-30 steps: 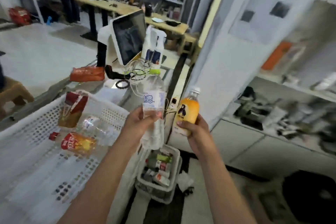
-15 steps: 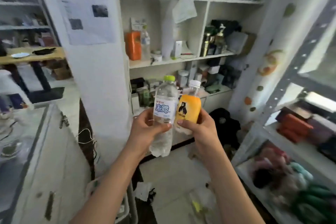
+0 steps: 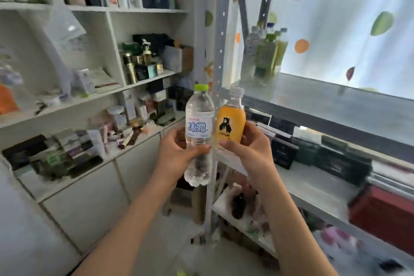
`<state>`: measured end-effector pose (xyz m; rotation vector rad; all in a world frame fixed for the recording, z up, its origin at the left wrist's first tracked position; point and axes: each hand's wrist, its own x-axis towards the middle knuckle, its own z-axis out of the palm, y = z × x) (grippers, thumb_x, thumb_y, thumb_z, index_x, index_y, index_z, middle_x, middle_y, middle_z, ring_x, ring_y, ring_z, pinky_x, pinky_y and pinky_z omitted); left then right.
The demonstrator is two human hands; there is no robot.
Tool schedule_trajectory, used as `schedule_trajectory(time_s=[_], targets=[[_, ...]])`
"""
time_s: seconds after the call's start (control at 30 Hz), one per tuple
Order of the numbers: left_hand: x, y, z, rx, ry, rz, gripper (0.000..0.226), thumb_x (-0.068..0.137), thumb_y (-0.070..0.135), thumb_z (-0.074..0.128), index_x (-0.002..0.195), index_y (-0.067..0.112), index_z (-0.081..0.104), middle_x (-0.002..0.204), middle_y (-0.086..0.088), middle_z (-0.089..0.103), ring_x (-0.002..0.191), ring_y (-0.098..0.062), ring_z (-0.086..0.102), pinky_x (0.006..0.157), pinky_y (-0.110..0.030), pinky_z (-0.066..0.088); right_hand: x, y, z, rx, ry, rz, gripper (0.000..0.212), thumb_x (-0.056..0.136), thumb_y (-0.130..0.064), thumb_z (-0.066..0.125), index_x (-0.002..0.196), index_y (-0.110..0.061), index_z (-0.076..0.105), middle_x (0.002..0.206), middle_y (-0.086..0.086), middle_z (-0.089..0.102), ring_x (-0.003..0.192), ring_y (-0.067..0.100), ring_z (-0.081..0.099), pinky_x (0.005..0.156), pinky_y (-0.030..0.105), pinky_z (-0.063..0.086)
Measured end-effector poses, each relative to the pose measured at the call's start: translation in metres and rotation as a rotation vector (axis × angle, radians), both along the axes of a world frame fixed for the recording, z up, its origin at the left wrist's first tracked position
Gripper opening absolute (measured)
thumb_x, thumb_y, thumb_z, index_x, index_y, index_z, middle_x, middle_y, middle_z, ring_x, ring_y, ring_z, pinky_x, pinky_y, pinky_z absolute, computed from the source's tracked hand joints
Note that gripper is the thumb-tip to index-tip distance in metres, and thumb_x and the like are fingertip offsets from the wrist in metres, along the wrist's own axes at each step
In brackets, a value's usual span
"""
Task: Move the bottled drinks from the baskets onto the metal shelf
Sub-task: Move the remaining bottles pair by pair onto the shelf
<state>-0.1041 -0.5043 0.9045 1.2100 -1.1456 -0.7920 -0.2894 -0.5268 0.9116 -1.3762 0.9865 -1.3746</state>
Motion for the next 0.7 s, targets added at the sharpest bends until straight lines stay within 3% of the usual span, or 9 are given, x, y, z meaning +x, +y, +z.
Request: schedule_trajectory(time_s=[0.13, 0.33, 0.5, 0.7], targets=[[-0.037, -0.043, 0.018, -0.008, -0.042, -0.078, 0.068, 0.053, 0.022, 0.094, 0.113, 0.021, 0.062, 0.096, 0.012, 0.073, 0.082, 0.002, 0.068, 0.062, -0.01, 0.051, -0.038, -0.026, 0.013, -0.005, 0.001, -0.079, 0.052, 0.069, -0.011, 0.089, 0.111, -0.028, 0.063, 0.098, -0.01, 0.076, 0.088, 0.011, 0.074, 0.071, 0.024, 0.06], [-0.062, -0.11, 0.048, -0.061, -0.09, -0.154, 0.063, 0.053, 0.03, 0.094, 0.104, 0.037, 0.058, 0.091, 0.02, 0.07, 0.079, 0.008, 0.065, 0.058, -0.008, 0.049, -0.063, -0.069, 0.034, -0.054, 0.08, -0.22, 0.064, 0.069, -0.017, 0.09, 0.126, -0.022, 0.061, 0.107, -0.008, 0.073, 0.095, 0.01, 0.072, 0.079, 0.03, 0.06], [-0.067, -0.164, 0.073, -0.114, -0.101, -0.24, 0.069, 0.056, 0.027, 0.093, 0.117, 0.022, 0.059, 0.102, 0.008, 0.07, 0.087, -0.005, 0.068, 0.071, -0.021, 0.053, -0.062, -0.104, 0.059, -0.106, 0.1, -0.333, 0.06, 0.071, -0.015, 0.089, 0.122, -0.024, 0.059, 0.107, -0.01, 0.072, 0.092, 0.008, 0.072, 0.07, 0.02, 0.059], [-0.064, -0.224, 0.102, -0.187, -0.113, -0.282, 0.067, 0.059, 0.033, 0.091, 0.116, 0.024, 0.06, 0.1, 0.013, 0.068, 0.08, 0.005, 0.065, 0.063, -0.011, 0.048, -0.052, -0.148, 0.089, -0.183, 0.12, -0.421, 0.055, 0.07, -0.011, 0.088, 0.117, -0.023, 0.063, 0.104, -0.008, 0.074, 0.09, 0.01, 0.073, 0.073, 0.025, 0.06]])
